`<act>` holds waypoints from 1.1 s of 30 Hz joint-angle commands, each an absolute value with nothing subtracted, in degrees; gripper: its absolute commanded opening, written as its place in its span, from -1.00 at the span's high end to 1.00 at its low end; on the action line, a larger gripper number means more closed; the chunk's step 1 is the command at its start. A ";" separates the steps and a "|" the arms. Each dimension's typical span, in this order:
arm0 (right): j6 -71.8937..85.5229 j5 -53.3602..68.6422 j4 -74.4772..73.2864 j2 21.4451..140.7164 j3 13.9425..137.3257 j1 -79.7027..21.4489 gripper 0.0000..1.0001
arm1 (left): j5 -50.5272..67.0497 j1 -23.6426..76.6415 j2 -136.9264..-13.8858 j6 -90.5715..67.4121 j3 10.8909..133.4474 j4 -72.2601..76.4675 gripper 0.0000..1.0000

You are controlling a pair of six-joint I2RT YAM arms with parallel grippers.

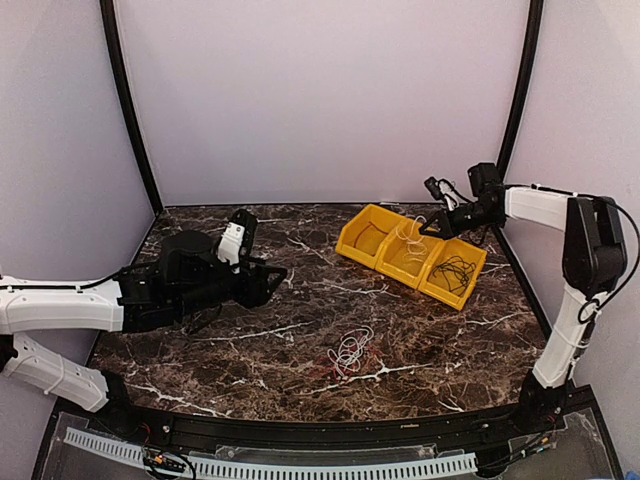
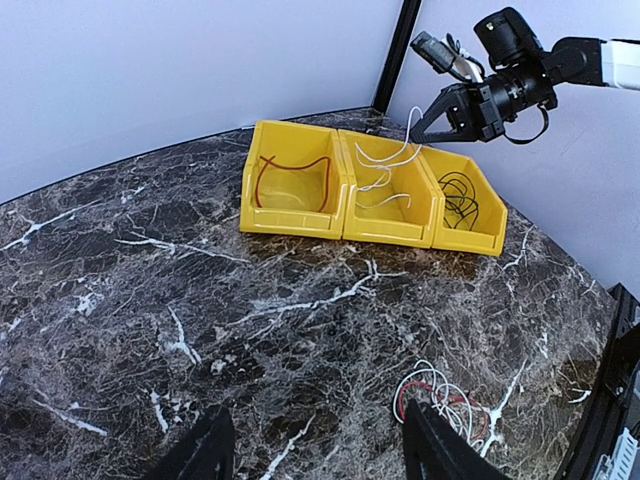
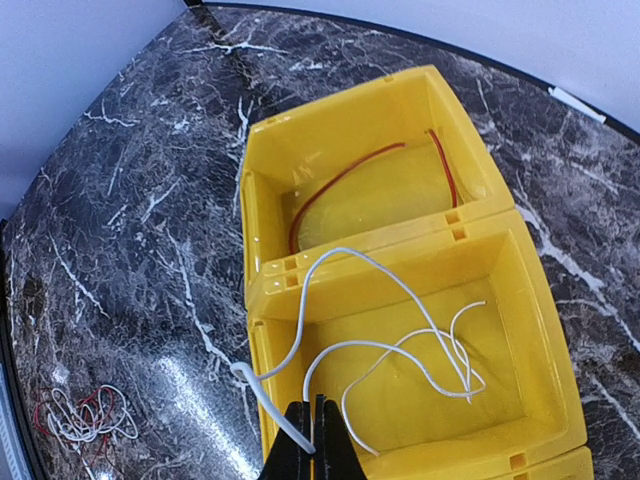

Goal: Untangle the cables

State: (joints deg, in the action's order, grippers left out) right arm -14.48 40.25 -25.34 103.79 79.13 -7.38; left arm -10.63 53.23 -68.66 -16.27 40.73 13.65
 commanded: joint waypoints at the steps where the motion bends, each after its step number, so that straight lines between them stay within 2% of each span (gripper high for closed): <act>1: -13.29 36.77 -25.88 107.42 80.97 -7.20 1.00 | -10.18 53.09 -68.34 -17.32 39.30 15.35 -0.19; 31: -15.94 15.34 -39.56 121.40 97.24 -13.44 1.00 | -9.48 53.09 -69.83 -18.78 38.58 16.82 -0.18; 33: -16.48 15.28 -40.77 120.85 97.34 -13.42 0.93 | -9.45 53.09 -69.70 -18.87 38.58 16.67 -0.17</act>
State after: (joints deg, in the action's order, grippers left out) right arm -15.05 18.24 -37.80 121.23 95.31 -13.23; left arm -9.89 53.23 -70.50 -18.31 39.27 15.73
